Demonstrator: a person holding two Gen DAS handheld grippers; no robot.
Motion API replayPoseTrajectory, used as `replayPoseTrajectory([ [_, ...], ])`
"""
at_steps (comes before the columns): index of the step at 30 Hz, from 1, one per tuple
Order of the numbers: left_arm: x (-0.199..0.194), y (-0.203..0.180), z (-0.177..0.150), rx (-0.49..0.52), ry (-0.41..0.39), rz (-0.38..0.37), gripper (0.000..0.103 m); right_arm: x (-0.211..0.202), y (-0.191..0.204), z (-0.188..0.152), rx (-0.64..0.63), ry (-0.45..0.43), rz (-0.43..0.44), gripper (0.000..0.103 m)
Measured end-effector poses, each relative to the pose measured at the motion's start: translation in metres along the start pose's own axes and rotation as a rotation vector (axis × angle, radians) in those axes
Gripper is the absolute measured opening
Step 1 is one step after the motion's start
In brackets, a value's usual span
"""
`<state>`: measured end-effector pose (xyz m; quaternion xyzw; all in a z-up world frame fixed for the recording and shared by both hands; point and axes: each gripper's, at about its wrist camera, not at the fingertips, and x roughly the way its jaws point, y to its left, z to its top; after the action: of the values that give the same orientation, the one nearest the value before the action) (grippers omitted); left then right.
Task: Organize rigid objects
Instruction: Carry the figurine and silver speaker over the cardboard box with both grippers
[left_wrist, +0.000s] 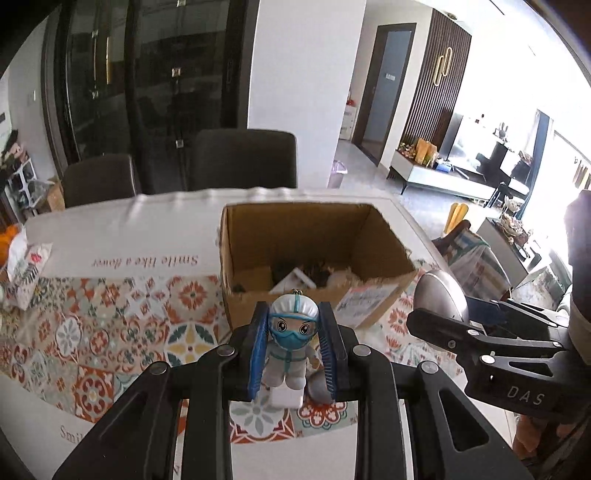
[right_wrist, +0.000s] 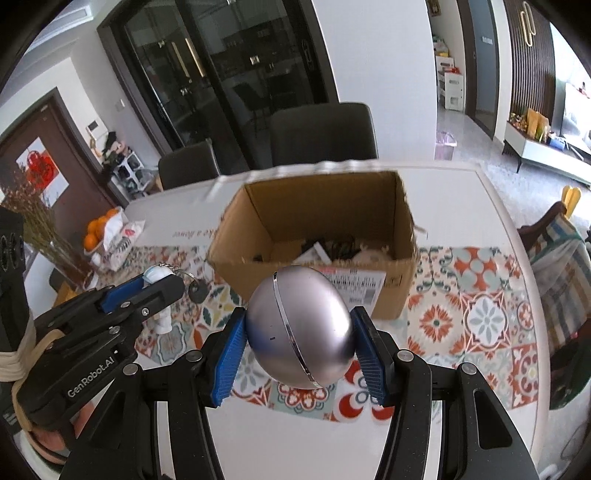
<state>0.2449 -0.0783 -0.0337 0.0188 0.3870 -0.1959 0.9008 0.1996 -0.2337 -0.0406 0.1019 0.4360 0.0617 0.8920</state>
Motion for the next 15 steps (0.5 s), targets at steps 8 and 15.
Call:
replayPoseTrajectory([
  [8,-0.006,-0.002,0.030,0.005,-0.041,0.001,0.027,-0.013,0.003,0.026,-0.013,-0.068,0.000,0.056],
  [15,-0.001,-0.008,0.052,0.046,-0.049,0.018,0.027,-0.013,0.001,0.049,-0.020,-0.097,-0.008,0.056],
])
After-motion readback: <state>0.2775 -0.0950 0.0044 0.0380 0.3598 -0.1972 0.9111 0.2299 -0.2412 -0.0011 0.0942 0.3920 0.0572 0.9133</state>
